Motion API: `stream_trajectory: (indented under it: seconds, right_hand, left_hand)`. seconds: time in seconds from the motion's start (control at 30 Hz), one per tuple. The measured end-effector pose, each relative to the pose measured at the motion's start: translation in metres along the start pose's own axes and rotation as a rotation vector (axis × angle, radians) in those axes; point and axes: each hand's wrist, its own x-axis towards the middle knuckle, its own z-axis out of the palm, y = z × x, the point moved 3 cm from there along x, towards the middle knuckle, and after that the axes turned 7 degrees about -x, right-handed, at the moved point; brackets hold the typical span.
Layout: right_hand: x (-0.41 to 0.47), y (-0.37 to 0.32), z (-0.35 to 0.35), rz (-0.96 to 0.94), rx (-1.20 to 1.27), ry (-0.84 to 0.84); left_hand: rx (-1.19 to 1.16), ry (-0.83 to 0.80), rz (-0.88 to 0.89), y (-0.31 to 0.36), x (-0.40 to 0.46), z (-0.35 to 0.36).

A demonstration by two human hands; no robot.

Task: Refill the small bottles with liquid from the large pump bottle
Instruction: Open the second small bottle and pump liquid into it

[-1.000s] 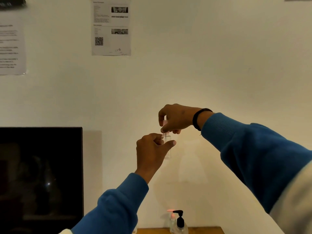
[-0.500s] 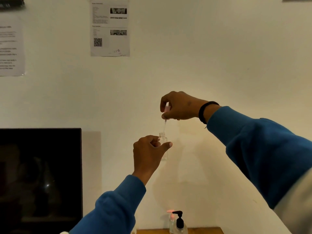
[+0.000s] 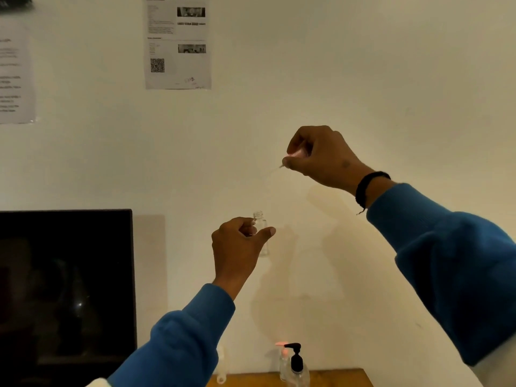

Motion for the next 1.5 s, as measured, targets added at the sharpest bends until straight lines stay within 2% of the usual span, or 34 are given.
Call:
stream_trajectory:
  seconds: [0.33,0.47,0.93,1.27,1.5]
  right_hand:
    - [-0.068,0.021,0.058,0.235,0.191,0.206]
    - [-0.103,0.033,0.104,0.368,0.258,0.208]
    - [-0.247,0.063,0.316,0.708,0.415,-0.111]
    - [-0.342,0.071,0.458,0.823,0.417,-0.394]
    - [-0.395,0.071,0.521,0.87,0.333,-0.552]
  left_hand:
    - [-0.032,-0.026,-0.034,-0.019,-0.02,-0.009]
    - [-0.038,-0.054,-0.084,-0.046,-0.04,-0.016]
    - [0.036,-0.098,-0.429,-0.223,-0.147,-0.039]
    - [0.139,-0.147,-0.666,-0.357,-0.221,-0.043]
    - [0.19,-0.166,-0.743,-0.404,-0.245,-0.054]
